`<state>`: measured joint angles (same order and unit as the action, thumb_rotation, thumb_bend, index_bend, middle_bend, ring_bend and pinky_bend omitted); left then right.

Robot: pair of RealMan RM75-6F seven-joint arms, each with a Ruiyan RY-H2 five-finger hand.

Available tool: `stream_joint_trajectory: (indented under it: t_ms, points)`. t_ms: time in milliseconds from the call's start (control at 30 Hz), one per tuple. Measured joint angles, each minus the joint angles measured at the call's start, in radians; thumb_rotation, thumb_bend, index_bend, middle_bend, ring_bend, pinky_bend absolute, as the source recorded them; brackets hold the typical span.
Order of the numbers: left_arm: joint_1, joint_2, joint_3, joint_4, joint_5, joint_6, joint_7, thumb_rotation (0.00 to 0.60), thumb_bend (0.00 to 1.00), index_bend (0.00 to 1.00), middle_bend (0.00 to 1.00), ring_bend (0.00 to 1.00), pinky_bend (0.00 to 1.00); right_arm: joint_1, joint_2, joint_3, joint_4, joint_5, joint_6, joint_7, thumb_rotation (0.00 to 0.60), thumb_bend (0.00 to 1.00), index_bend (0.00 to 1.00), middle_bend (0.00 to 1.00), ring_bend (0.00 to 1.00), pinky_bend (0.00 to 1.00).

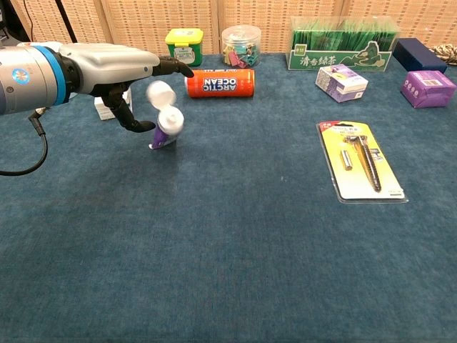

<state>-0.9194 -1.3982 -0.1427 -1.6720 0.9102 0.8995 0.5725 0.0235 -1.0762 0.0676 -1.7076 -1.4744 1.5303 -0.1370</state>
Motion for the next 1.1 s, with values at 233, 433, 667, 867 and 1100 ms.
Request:
stream_joint_trajectory:
  t_ms: [233,433,667,867,1100]
  points:
    - [0.014,0.023,-0.006,0.004,0.038,-0.012,-0.094,0.525,0.34,0.0,0.0,0.0,0.06,0.003,0.001,0.0,0.0,0.0,-0.007,0.004,0.6,0.22,0.24,0.15,0.18,0.23]
    - [0.022,0.053,-0.001,0.011,0.101,-0.059,-0.182,0.53,0.34,0.19,0.05,0.08,0.06,0.005,-0.001,0.001,-0.001,0.001,-0.01,0.001,0.6,0.22,0.24,0.15,0.18,0.23]
    - [0.02,0.052,0.022,0.035,0.242,-0.118,-0.288,0.6,0.35,0.28,0.14,0.17,0.06,0.003,0.002,0.002,-0.007,0.0,-0.005,-0.005,0.6,0.22,0.24,0.15,0.18,0.23]
    - [0.017,0.015,0.063,0.069,0.326,-0.147,-0.325,0.6,0.35,0.29,0.14,0.17,0.06,-0.003,0.005,0.0,-0.011,-0.001,0.001,-0.007,0.6,0.22,0.24,0.15,0.18,0.23]
    - [0.019,-0.059,0.089,0.136,0.374,-0.132,-0.313,0.6,0.35,0.3,0.14,0.17,0.09,-0.008,0.008,-0.001,-0.01,-0.001,0.006,-0.004,0.6,0.22,0.24,0.15,0.18,0.23]
